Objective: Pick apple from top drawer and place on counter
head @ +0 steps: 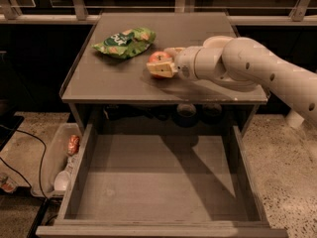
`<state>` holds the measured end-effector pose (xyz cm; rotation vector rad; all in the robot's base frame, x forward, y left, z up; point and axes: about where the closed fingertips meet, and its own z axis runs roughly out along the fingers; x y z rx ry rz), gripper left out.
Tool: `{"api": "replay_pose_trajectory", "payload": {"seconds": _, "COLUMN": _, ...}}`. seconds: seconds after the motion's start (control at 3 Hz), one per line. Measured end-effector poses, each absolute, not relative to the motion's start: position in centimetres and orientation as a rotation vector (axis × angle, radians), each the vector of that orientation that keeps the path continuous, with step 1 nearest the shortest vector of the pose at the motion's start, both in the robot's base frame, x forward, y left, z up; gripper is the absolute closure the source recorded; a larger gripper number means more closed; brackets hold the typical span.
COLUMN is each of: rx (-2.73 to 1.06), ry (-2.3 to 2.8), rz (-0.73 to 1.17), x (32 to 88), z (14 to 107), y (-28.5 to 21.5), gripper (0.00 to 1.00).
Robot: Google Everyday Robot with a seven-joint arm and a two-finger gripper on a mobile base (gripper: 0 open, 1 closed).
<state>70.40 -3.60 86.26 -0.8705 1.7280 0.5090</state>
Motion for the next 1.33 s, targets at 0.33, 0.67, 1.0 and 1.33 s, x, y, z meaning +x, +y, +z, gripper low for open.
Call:
{"api": "replay_pose_trajectory", "payload": {"seconds": 0.33, "rx": -0.871, "ry": 1.728, "rz": 0.509, "x": 70.4, "z": 86.26, "y": -3.59, "gripper": 0.36}}
{"api": "replay_pose_trajectory", "payload": {"seconds": 0.67, "rx": -0.871, "ry": 1.728, "rz": 0.509, "x": 70.4, "z": 86.26, "y": -3.59, "gripper": 0.13}}
{"api": "replay_pose_trajectory", "payload": {"seconds": 1.0, "rx": -0.871, "ry": 1.728, "rz": 0.509, "x": 70.4, "z": 86.26, "y": -3.58, "gripper": 0.0}}
{"api": "replay_pose_trajectory", "payload": {"seconds": 1.33, "rx": -0.871, "ry": 1.728, "rz": 0.509, "x": 70.4, "z": 86.26, "y": -3.58, "gripper": 0.0}}
